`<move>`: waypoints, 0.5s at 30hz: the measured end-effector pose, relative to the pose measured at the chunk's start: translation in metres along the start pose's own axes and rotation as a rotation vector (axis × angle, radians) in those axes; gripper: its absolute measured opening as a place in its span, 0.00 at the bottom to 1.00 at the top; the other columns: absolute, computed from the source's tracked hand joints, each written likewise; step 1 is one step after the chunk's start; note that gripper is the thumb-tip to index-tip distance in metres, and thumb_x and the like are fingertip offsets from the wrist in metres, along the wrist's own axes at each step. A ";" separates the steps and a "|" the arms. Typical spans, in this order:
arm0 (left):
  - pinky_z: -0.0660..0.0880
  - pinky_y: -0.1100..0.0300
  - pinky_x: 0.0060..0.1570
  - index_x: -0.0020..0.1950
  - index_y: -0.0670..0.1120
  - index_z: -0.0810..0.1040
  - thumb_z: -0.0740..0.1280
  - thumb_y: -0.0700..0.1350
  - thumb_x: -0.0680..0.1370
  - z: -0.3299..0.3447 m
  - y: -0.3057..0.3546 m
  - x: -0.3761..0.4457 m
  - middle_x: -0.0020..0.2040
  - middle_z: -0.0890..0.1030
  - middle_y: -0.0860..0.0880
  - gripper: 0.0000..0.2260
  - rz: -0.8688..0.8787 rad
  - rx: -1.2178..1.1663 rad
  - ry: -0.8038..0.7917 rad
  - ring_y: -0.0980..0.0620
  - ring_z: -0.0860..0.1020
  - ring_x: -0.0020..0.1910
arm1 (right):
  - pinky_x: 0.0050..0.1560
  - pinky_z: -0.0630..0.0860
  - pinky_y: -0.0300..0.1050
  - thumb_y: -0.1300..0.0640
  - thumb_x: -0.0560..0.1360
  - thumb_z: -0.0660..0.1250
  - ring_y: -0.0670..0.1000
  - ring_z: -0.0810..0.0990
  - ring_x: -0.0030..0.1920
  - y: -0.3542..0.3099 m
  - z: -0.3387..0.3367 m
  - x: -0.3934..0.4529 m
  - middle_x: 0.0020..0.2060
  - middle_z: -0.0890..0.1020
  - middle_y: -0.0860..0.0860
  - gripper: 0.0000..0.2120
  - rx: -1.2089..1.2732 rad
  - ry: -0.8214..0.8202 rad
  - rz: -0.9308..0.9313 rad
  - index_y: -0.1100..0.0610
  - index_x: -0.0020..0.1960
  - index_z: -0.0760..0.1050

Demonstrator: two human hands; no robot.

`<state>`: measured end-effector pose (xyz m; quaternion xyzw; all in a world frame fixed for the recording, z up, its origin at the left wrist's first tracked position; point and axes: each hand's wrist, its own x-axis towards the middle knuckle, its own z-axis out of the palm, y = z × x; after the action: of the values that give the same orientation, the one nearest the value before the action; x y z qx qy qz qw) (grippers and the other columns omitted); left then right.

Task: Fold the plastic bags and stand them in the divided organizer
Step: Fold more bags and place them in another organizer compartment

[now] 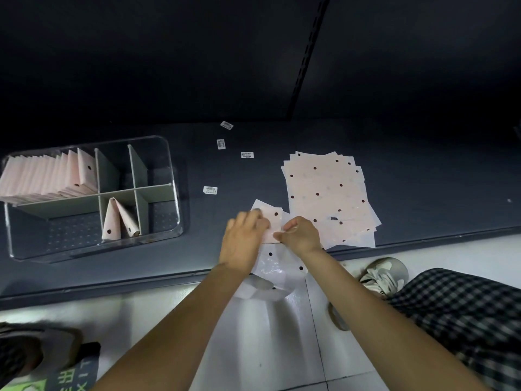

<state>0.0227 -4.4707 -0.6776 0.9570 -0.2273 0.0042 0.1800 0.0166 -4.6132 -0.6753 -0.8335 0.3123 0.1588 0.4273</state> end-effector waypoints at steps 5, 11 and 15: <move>0.35 0.63 0.70 0.78 0.46 0.47 0.52 0.39 0.82 0.013 -0.023 0.001 0.78 0.44 0.51 0.25 0.298 0.155 -0.355 0.54 0.44 0.77 | 0.58 0.73 0.50 0.54 0.68 0.75 0.52 0.79 0.52 0.000 0.000 0.000 0.42 0.78 0.47 0.15 -0.002 -0.004 -0.005 0.48 0.37 0.67; 0.34 0.59 0.72 0.77 0.51 0.42 0.47 0.57 0.82 0.023 -0.034 -0.004 0.77 0.39 0.52 0.26 0.231 0.146 -0.371 0.55 0.40 0.76 | 0.61 0.71 0.51 0.55 0.70 0.72 0.52 0.78 0.53 0.002 0.003 0.002 0.44 0.77 0.47 0.11 -0.010 -0.004 0.002 0.49 0.41 0.69; 0.38 0.61 0.72 0.78 0.48 0.49 0.51 0.54 0.83 0.023 -0.029 0.004 0.78 0.50 0.52 0.26 0.170 0.164 -0.302 0.56 0.50 0.76 | 0.47 0.73 0.41 0.60 0.71 0.72 0.50 0.75 0.48 -0.007 -0.007 0.006 0.48 0.76 0.50 0.09 0.189 -0.069 0.047 0.55 0.47 0.72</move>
<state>0.0371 -4.4557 -0.7087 0.9355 -0.3308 -0.1058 0.0644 0.0254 -4.6178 -0.6699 -0.7761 0.3305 0.1671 0.5105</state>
